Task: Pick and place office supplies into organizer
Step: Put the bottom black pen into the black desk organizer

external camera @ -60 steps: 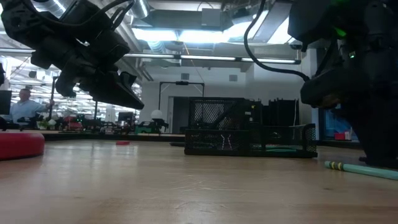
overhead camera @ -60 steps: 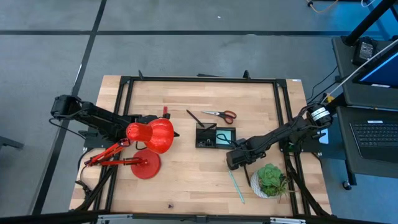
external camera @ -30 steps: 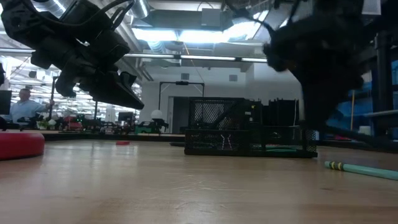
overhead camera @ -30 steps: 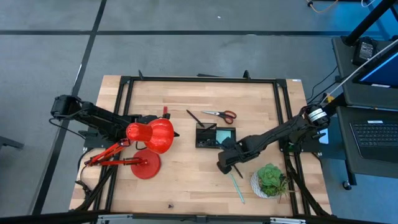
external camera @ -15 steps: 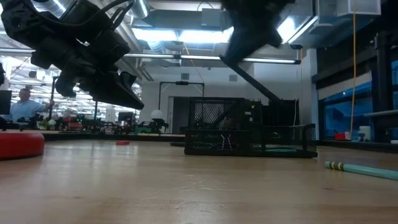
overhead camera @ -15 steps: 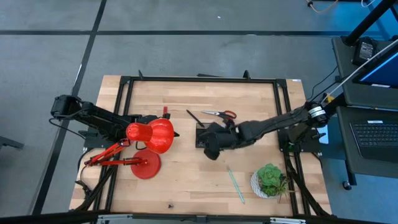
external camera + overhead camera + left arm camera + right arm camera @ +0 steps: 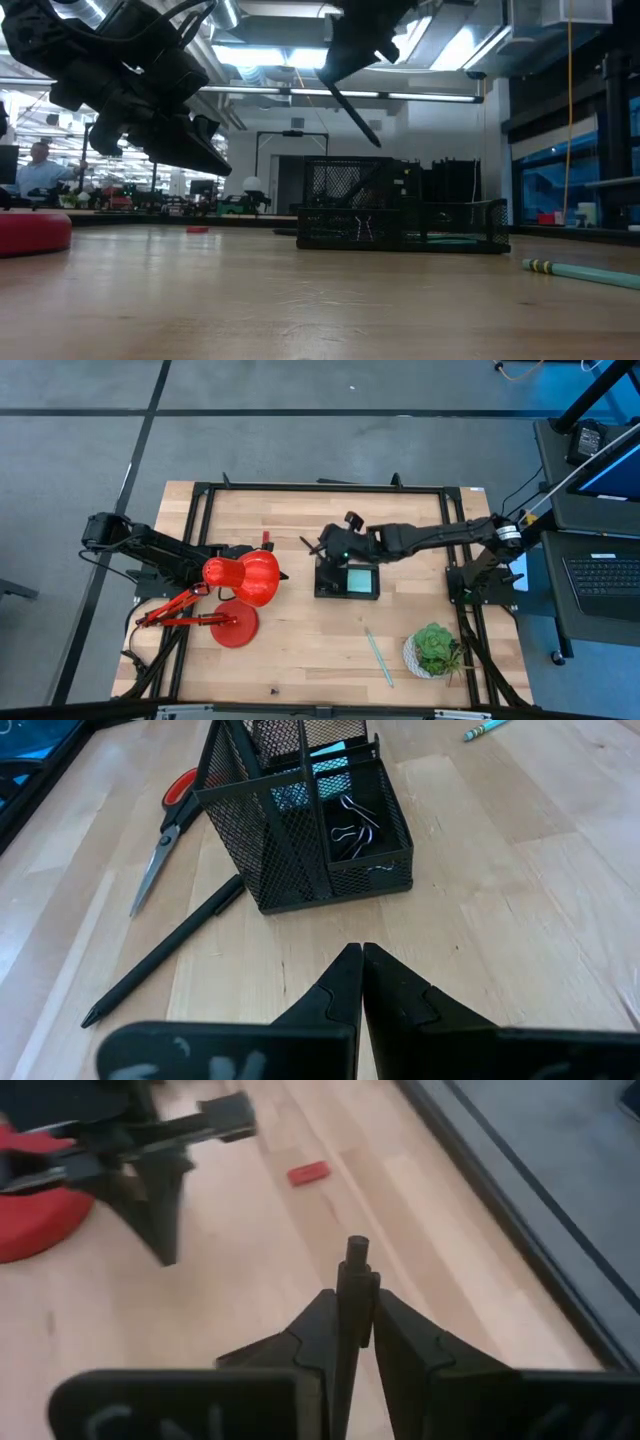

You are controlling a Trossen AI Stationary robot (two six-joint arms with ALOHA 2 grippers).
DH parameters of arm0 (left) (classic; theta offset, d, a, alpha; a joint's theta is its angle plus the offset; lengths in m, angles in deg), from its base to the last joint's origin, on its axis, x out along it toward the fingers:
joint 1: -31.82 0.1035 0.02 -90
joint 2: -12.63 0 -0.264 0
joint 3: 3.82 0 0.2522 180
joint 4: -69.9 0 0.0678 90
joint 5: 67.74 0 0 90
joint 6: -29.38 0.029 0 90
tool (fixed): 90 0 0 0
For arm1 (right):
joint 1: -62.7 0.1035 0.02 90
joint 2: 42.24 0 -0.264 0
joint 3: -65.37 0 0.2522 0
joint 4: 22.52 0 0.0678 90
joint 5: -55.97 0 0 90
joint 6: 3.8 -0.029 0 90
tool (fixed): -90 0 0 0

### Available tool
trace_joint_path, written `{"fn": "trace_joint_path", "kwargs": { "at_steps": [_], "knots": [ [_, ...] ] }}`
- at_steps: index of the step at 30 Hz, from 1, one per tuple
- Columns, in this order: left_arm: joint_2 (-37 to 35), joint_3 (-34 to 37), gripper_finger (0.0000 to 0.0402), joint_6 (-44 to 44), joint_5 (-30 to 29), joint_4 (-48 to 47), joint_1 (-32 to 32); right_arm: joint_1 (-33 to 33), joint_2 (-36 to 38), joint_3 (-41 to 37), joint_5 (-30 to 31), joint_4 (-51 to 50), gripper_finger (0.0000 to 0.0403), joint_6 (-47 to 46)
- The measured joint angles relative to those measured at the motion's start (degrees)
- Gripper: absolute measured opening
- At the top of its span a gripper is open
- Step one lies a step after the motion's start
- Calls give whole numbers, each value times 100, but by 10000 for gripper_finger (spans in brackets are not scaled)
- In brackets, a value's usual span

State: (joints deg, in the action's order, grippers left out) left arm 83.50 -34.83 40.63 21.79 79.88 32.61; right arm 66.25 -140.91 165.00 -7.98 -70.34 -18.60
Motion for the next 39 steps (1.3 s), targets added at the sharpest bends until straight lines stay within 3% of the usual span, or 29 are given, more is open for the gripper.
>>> {"fn": "trace_joint_path", "kwargs": {
  "at_steps": [17,26,39],
  "knots": [
    [0,0,6,0,-2,-135,2,-168,-404,-52,-384,359,58,352],
    [0,0,6,-17,20,-306,0,-196,-376,-862,-772,1451,58,465],
    [-2,1,6,-105,20,-396,0,-194,-365,-1905,-787,2468,58,466]
  ]
}}
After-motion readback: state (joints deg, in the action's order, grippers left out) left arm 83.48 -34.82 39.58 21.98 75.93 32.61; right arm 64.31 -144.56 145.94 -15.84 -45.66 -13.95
